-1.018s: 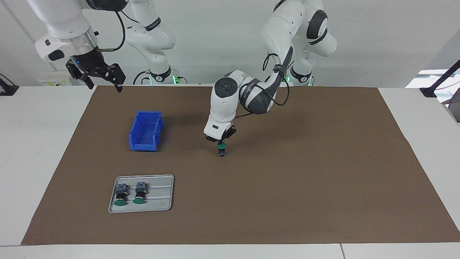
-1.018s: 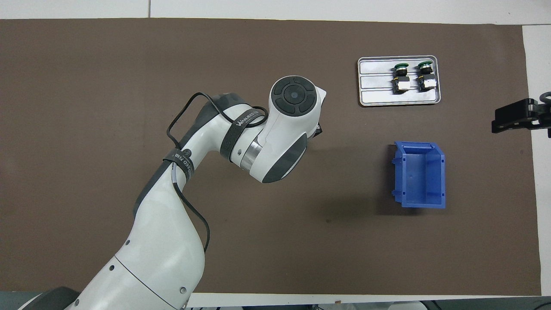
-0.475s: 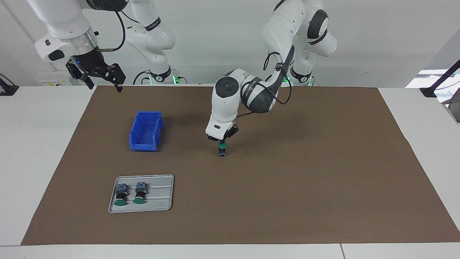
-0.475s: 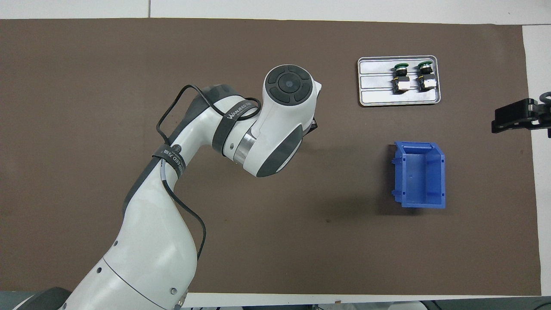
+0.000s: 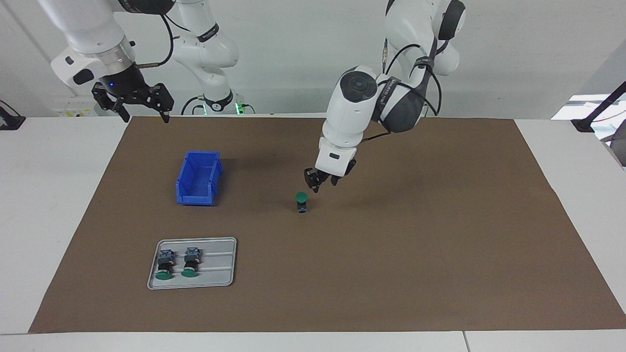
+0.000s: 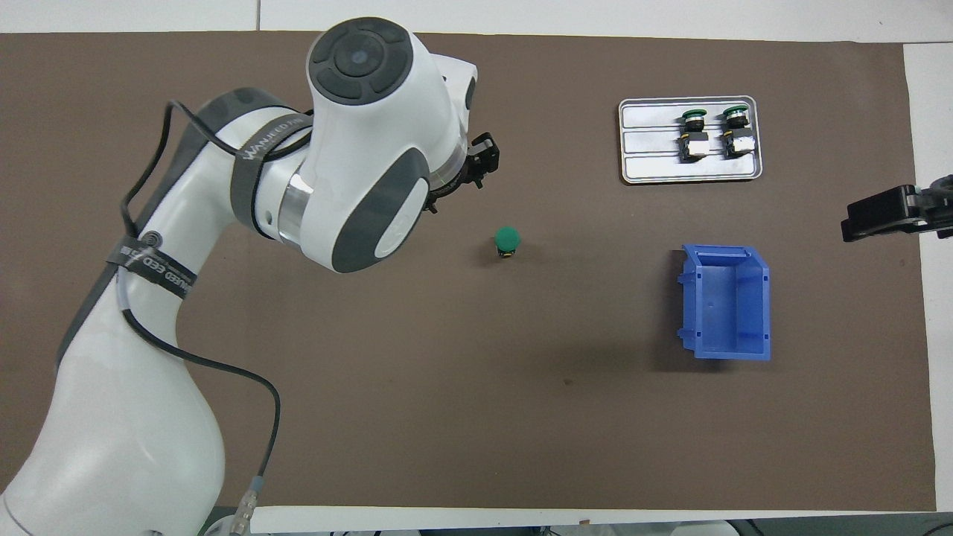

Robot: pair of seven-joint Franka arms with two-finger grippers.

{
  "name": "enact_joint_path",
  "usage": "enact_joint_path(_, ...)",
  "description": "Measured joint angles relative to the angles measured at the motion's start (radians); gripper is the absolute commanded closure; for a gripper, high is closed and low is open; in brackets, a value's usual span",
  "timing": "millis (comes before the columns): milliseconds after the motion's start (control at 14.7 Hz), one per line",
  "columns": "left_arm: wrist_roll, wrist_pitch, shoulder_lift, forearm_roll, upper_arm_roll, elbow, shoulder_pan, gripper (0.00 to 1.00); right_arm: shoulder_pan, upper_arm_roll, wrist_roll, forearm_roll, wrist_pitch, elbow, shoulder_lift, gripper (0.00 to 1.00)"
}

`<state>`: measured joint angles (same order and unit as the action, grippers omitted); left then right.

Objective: Place and press button with both arms
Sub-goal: 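Withdraw the left gripper while the right gripper moves toward the button, then grasp the green button with the right gripper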

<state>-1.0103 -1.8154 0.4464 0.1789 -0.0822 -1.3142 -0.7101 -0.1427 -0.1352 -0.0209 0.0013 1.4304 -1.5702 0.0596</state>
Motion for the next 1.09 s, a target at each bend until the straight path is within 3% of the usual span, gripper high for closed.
enact_joint_path(271, 0.036, 0.146, -0.055, 0.000, -0.004, -0.022, 0.138, 0.00, 0.004, 0.000, -0.005, 0.025, -0.001, -0.001, 0.000, 0.06)
enact_joint_path(679, 0.414, 0.261, -0.240, -0.021, -0.011, -0.171, 0.419, 0.00, 0.076, -0.002, 0.042, 0.032, 0.098, -0.016, -0.061, 0.07)
enact_joint_path(882, 0.641, 0.263, -0.330, -0.117, -0.012, -0.272, 0.499, 0.00, 0.130, -0.002, 0.112, 0.032, 0.180, -0.019, -0.122, 0.07)
enact_joint_path(1086, 0.840, 0.263, -0.373, -0.141, -0.013, -0.302, 0.572, 0.00, 0.156, -0.003, 0.135, 0.032, 0.250, -0.020, -0.190, 0.07)
